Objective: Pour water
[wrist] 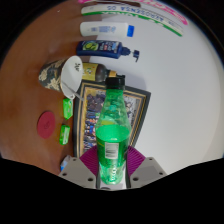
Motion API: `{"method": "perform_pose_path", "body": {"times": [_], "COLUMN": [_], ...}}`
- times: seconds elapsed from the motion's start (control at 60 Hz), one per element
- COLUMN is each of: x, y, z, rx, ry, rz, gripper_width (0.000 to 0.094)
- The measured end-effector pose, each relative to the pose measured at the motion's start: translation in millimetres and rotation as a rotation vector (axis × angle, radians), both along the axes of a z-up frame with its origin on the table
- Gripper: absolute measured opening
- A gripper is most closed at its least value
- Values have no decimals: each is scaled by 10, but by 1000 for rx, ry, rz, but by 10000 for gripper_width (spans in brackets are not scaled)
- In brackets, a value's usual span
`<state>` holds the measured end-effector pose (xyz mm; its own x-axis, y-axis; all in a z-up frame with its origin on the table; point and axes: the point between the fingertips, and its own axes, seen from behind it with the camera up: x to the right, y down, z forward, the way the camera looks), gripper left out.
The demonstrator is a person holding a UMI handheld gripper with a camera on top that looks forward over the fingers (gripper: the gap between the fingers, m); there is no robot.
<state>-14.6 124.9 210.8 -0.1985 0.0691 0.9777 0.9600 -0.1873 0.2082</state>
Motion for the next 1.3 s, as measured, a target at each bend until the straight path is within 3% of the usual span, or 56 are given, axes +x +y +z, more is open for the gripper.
{"method": "perform_pose_path", "body": {"times": [0.183,0.283,0.567,1.0,1.3], "x": [31,-42,-135,-204,-238], "y": [226,303,373,256,370], "z": [-108,-121,16,634,-51], "rx": [-49,-67,-71,-10,-95], "ry": [-252,-347,-275,810,1536], "rz": [-21,11,52,69,16], "gripper_width": [332,333,335,333,333]}}
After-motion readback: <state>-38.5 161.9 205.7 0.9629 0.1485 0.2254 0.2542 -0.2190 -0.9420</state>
